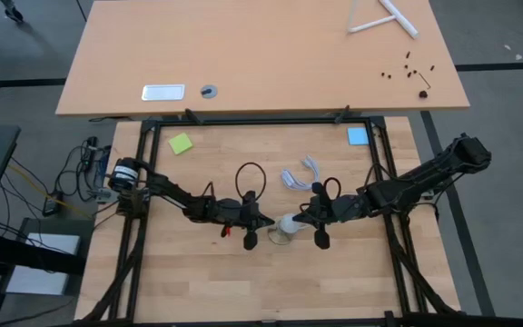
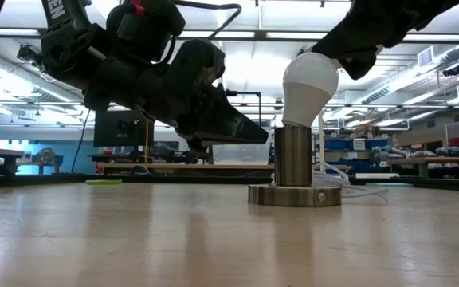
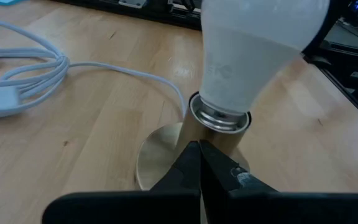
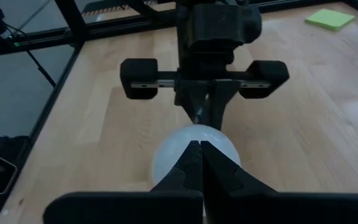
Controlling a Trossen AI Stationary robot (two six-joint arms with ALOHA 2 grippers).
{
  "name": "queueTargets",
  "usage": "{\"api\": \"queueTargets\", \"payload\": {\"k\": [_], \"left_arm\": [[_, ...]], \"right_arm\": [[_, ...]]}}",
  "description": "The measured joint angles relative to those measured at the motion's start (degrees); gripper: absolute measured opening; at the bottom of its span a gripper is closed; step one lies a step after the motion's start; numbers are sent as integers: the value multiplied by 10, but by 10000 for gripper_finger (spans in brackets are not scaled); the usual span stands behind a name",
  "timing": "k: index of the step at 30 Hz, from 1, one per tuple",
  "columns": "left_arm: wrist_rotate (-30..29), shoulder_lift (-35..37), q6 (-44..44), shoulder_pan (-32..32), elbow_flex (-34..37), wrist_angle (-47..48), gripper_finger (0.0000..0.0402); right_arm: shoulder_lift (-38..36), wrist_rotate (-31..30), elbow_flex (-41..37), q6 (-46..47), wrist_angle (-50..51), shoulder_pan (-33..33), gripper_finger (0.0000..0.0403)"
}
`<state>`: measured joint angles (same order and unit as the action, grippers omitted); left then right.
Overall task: Screw lightbulb
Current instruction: Insert the lightbulb into the lamp
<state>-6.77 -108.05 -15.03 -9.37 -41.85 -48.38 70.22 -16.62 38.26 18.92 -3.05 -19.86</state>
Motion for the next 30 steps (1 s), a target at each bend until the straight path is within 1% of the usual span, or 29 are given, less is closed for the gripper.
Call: {"api": "queueTargets", "payload": {"k": [3, 11, 21, 25, 27, 30], "left_arm": [[0, 0, 0, 0, 0, 1, 0], [0, 0, 0, 0, 0, 1, 0], [0, 0, 0, 0, 0, -1, 0], [0, 0, 0, 0, 0, 0, 0], [0, 0, 0, 0, 0, 1, 0], [0, 0, -1, 0, 0, 2, 0]], "right_arm": [[0, 11, 0, 0, 0, 7, 0], [0, 15, 0, 0, -2, 17, 0], [0, 33, 0, -9, -16, 37, 0], [11, 44, 1, -10, -22, 39, 0], [11, 42, 16, -10, 6, 33, 0], [10, 12, 65, -3, 89, 17, 0]]}}
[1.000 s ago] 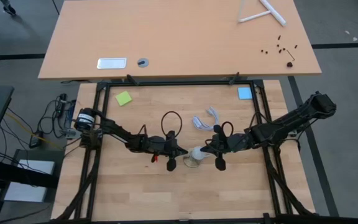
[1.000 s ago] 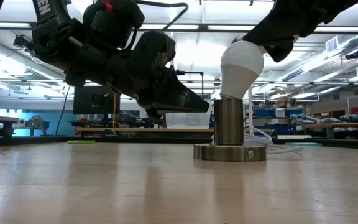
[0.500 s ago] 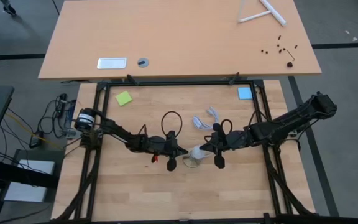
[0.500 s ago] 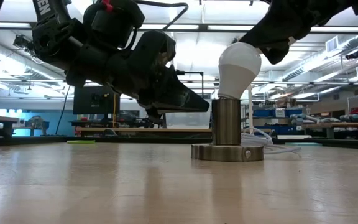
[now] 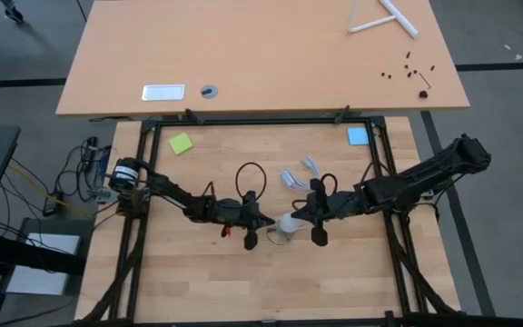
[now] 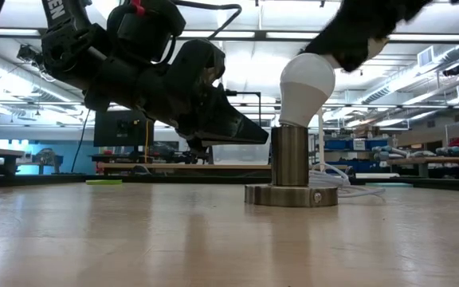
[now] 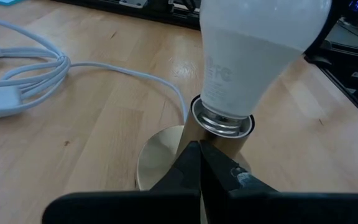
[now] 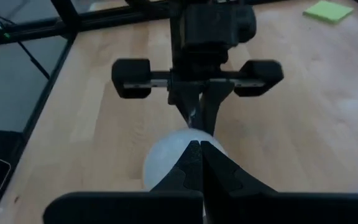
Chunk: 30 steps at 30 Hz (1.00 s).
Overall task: Screw lightbulb
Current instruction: Insert the lightbulb into the lamp
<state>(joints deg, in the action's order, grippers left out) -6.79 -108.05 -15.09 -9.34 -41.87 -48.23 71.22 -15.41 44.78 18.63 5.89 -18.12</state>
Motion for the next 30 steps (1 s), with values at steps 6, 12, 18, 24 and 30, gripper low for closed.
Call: {"api": "queueTargets", "payload": {"k": [6, 12, 18, 24, 30], "left_arm": [[0, 0, 0, 0, 0, -1, 0], [0, 0, -1, 0, 0, 0, 0], [-1, 0, -1, 0, 0, 0, 0], [-1, 0, -2, 0, 0, -1, 0], [-1, 0, -1, 0, 0, -1, 0]], "right_arm": [[42, -12, 135, 38, 204, -8, 0], [131, 5, 229, 42, 324, -7, 0], [179, 10, 291, 36, 379, -7, 0], [188, 18, 310, 12, 376, 1, 0], [188, 27, 310, 6, 378, 16, 0]]}}
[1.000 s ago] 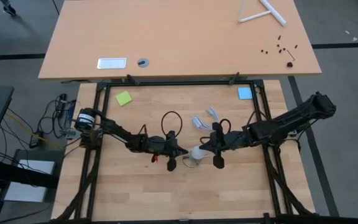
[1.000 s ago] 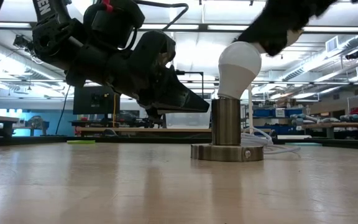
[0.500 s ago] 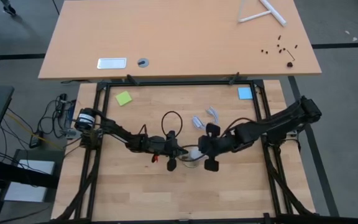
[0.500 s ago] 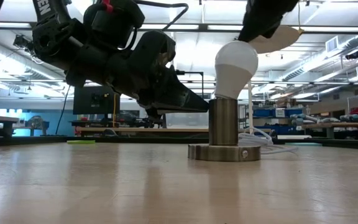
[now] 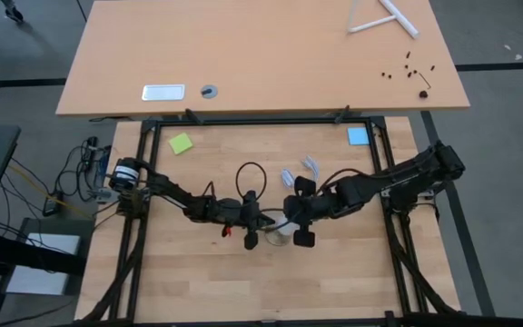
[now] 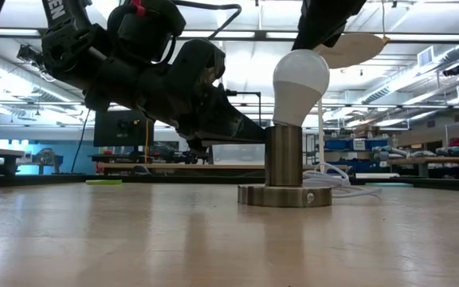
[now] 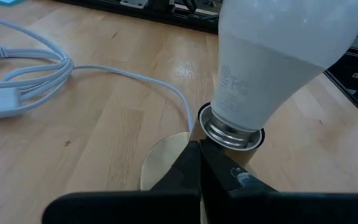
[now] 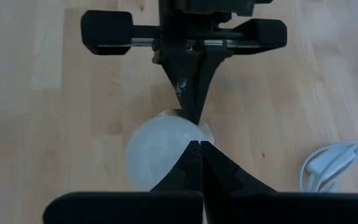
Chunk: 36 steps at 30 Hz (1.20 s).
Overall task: Screw lightbulb
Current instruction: Insert the lightbulb into the lamp
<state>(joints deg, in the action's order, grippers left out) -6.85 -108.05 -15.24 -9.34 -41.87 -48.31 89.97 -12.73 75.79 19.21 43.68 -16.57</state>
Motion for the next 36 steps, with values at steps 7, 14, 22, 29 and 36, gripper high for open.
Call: {"api": "queueTargets", "payload": {"k": [7, 14, 22, 29, 36], "left_arm": [[0, 0, 0, 0, 0, 2, 0], [0, 0, 0, 0, 0, 1, 0], [0, 0, 0, 0, 0, -2, 0], [13, 0, 0, 0, -11, 1, 0], [15, 0, 1, 0, -11, 9, 0]], "right_arm": [[-33, 8, 0, 16, 32, -17, 0], [-17, 23, -1, 21, 27, -24, 0], [-10, 36, -1, 15, 16, -14, 0], [-6, 54, -1, 3, 8, 0, 0], [-9, 56, 5, 3, 19, -6, 0]]}}
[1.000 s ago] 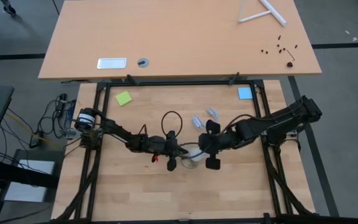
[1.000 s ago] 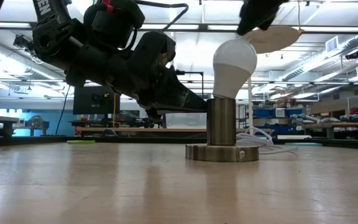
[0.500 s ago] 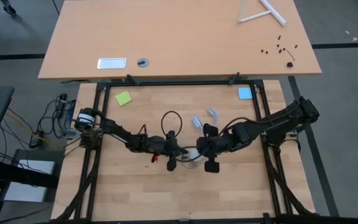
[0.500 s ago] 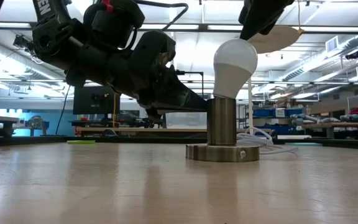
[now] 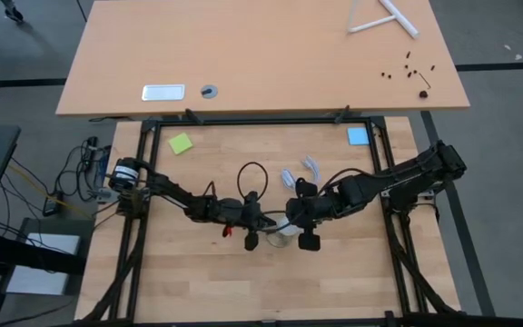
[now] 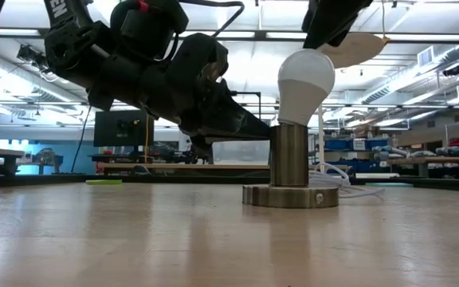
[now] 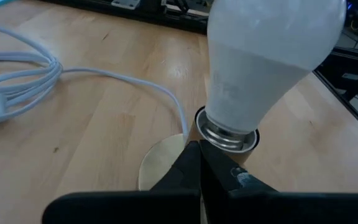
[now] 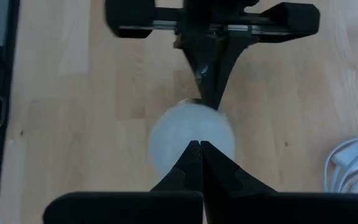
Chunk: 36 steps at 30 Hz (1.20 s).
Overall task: Screw lightbulb
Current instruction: Insert the lightbulb into the lamp
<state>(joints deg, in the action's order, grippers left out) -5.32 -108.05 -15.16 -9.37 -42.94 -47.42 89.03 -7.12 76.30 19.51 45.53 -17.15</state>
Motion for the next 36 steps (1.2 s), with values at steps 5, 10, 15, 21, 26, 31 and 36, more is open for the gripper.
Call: {"api": "queueTargets", "payload": {"k": [5, 10, 15, 21, 26, 31, 36], "left_arm": [[-4, 0, 0, 0, 0, 3, 0], [-5, 0, 0, 0, 0, 2, 0], [-5, 0, 0, 0, 0, 2, 0], [-5, 0, -1, 0, 0, 1, 0], [-6, 0, -1, 0, 0, 2, 0], [-6, 0, -1, 0, 0, 2, 0], [-6, 0, -1, 0, 0, 1, 0]], "right_arm": [[0, 12, 7, 5, 0, -8, 0], [0, 12, 7, 14, 3, -9, 0], [3, 17, 7, 14, 3, -7, 0], [18, 27, 7, 9, 4, -4, 0], [18, 27, 7, 1, -5, 1, 1], [18, 30, 7, -4, -9, 13, 1], [18, 44, 7, -16, -21, 24, 1]]}}
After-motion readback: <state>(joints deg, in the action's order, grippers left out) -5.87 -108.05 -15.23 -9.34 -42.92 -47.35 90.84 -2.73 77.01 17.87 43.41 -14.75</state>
